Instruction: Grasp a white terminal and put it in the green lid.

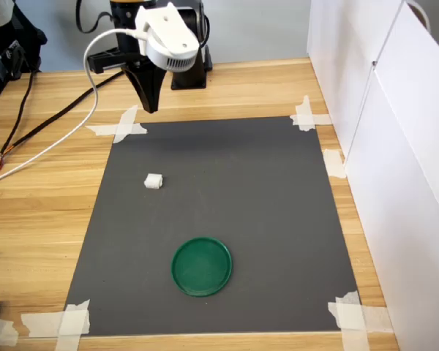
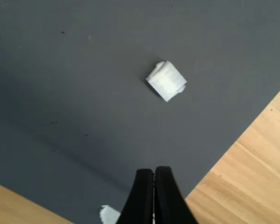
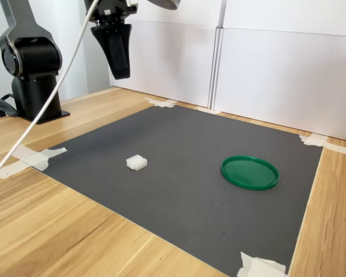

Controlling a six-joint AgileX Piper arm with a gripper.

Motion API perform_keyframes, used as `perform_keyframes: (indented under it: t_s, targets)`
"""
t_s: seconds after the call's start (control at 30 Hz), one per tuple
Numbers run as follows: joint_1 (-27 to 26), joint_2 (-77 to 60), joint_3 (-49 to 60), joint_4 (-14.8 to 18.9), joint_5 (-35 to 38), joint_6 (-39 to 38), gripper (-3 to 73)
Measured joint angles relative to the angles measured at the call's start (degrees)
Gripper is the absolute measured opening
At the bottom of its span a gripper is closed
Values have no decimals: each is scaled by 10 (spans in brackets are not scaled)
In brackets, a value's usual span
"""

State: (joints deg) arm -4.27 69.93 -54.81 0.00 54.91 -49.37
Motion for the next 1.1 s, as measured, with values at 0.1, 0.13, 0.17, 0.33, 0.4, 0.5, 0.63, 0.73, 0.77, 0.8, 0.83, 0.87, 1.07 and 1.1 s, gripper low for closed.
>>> perform_keyframes:
  t_s: [0.1, 0.13, 0.17, 0.33, 0.4, 0.5, 0.63, 0.73, 0.77, 0.8, 0.83, 0.87, 1.07, 1.1]
  targets:
    - [-35, 0, -2, 35, -16, -53, -21]
    - [-46, 0, -2, 43, -19, -70, -21]
    - [-55, 0, -2, 49, -19, -85, -21]
    - [-86, 18, -2, 53, -17, -148, -21]
    - [-92, 30, -4, 50, -4, -177, -13]
    - [-97, 45, -16, 45, 25, -208, 35]
    - [-97, 56, -43, 50, 44, -220, 185]
    - [-97, 63, -61, 51, 44, -215, 353]
    - [-97, 66, -66, 48, 44, -211, 417]
    - [-97, 69, -70, 45, 43, -208, 479]
    - [-97, 72, -72, 41, 43, -207, 537]
    - [-97, 75, -74, 36, 43, -206, 590]
    - [-97, 80, -75, 28, 52, -226, 704]
    - [-97, 80, -75, 29, 58, -234, 706]
